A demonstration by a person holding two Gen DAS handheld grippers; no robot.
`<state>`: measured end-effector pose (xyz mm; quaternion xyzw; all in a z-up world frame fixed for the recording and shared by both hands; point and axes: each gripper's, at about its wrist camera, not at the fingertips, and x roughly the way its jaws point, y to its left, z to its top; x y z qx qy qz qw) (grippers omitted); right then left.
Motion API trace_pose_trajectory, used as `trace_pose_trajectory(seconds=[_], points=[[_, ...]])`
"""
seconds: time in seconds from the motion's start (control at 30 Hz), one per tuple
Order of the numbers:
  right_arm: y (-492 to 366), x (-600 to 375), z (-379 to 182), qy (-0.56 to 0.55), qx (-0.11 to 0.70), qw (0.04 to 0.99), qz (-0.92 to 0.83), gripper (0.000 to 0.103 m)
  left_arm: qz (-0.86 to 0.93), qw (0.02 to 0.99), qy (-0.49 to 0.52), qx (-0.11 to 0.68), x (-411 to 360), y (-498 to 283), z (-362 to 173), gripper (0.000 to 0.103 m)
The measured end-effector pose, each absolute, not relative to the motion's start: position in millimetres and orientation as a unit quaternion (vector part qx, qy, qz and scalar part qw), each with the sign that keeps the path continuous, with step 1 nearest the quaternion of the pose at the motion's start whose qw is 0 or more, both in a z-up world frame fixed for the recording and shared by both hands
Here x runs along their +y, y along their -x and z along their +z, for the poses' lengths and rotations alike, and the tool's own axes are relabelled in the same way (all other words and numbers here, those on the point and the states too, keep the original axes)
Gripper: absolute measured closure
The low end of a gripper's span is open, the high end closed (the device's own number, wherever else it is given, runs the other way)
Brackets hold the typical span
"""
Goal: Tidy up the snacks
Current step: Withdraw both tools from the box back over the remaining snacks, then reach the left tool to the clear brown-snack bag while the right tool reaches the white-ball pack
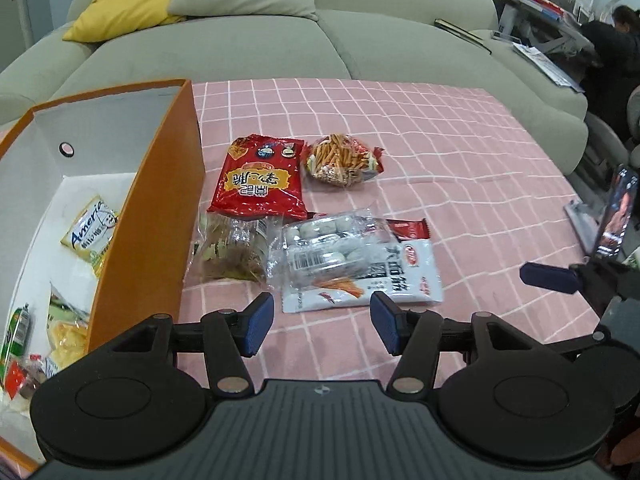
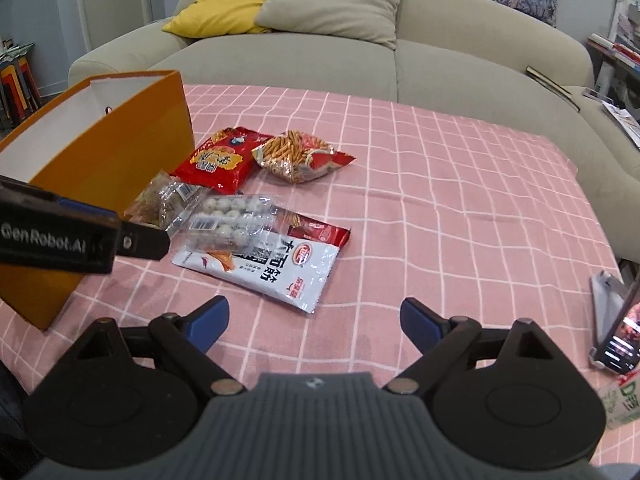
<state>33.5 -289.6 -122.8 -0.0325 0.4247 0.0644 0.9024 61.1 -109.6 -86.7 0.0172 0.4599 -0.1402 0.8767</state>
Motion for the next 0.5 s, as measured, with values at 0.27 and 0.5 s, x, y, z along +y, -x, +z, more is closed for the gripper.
trace_pose_trajectory(seconds=[0.27, 0.5], points=[[-65.3, -277.3, -137.8, 0.082, 0.415, 0.9, 0.106, 0.022, -0.105, 0.878, -0.023, 0.466, -109.4, -81.2, -100.9, 0.037], [-95.3, -261.3, -151.1, 0.115, 0.413, 0.892, 0.147, 0.029, -0.066, 0.875, 0.002, 0.479, -107.5, -103.7, -108.6, 0.043]])
